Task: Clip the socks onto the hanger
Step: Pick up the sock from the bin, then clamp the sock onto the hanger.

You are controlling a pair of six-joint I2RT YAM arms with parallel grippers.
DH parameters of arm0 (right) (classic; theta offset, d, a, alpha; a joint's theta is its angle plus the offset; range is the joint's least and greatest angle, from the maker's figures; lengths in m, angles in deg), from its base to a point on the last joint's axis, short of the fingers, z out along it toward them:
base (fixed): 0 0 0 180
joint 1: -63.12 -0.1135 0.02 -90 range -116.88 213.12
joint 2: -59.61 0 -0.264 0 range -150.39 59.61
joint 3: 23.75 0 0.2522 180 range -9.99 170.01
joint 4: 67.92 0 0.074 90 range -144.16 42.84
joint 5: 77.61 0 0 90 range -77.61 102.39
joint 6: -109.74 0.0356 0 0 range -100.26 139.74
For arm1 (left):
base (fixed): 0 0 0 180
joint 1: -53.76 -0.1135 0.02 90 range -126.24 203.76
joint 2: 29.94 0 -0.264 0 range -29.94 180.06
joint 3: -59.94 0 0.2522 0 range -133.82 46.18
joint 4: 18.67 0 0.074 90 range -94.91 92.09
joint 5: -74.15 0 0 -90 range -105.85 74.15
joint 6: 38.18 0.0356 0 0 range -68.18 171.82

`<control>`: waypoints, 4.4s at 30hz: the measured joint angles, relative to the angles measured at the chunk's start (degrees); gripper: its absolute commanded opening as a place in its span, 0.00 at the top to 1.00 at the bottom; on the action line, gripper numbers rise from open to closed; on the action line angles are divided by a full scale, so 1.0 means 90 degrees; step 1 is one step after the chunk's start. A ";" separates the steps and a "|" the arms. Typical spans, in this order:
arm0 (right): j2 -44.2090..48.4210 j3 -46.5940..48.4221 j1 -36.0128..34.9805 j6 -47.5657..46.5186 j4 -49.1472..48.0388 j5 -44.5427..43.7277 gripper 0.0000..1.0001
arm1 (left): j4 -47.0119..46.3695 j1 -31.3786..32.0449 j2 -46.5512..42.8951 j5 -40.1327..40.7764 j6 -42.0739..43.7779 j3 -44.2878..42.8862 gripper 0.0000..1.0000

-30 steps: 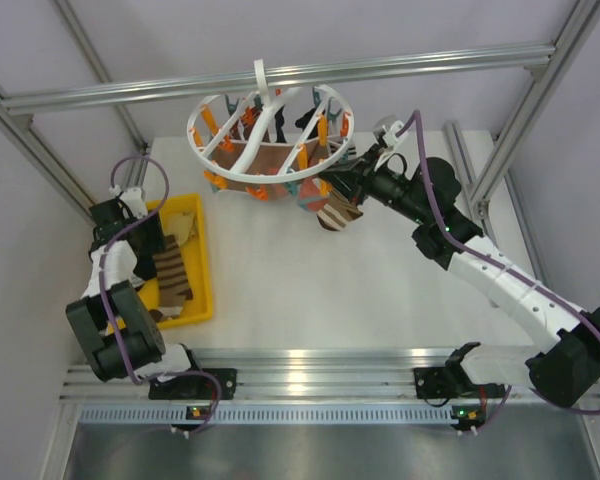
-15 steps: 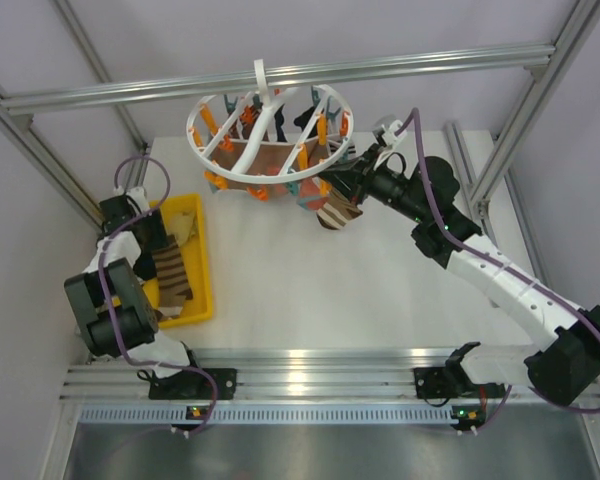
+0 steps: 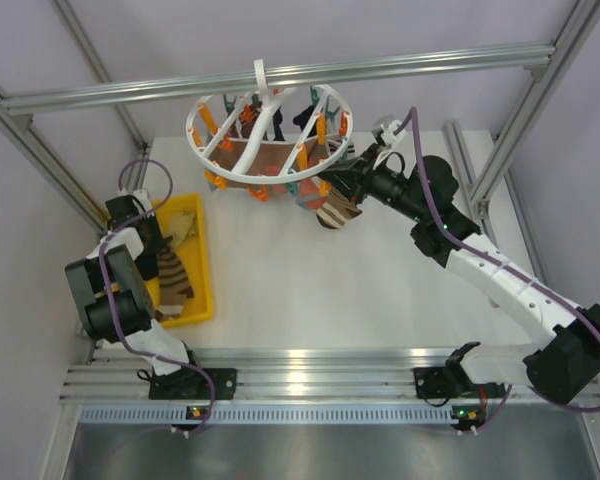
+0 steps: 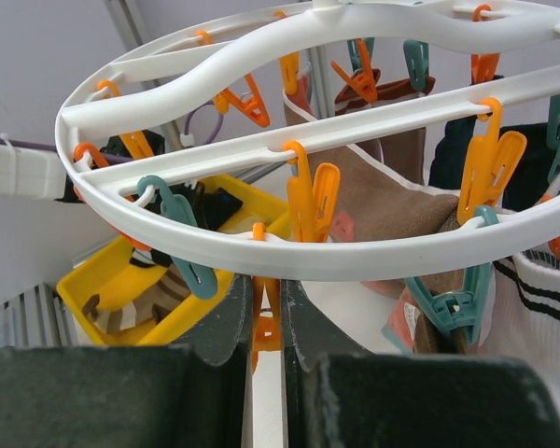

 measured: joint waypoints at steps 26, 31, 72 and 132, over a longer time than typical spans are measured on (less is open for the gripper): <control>0.0002 0.0005 0.0005 0.0134 0.0027 -0.0005 1.00 | 0.1042 -0.0306 -0.6045 -0.4908 0.0928 0.0554 1.00; 0.0002 0.0007 0.0005 0.0238 0.0034 -0.0005 1.00 | 0.1069 0.0605 -0.6470 -0.5702 0.1098 0.0546 1.00; -0.0075 0.0216 0.0007 0.1064 0.0112 0.0134 1.00 | -0.2300 0.6975 -0.3504 -0.0027 0.0474 0.0131 1.00; -0.0097 0.0216 0.0012 0.0760 -0.0129 0.0211 1.00 | -0.2569 0.7087 -0.3407 0.0170 -0.0182 -0.0083 1.00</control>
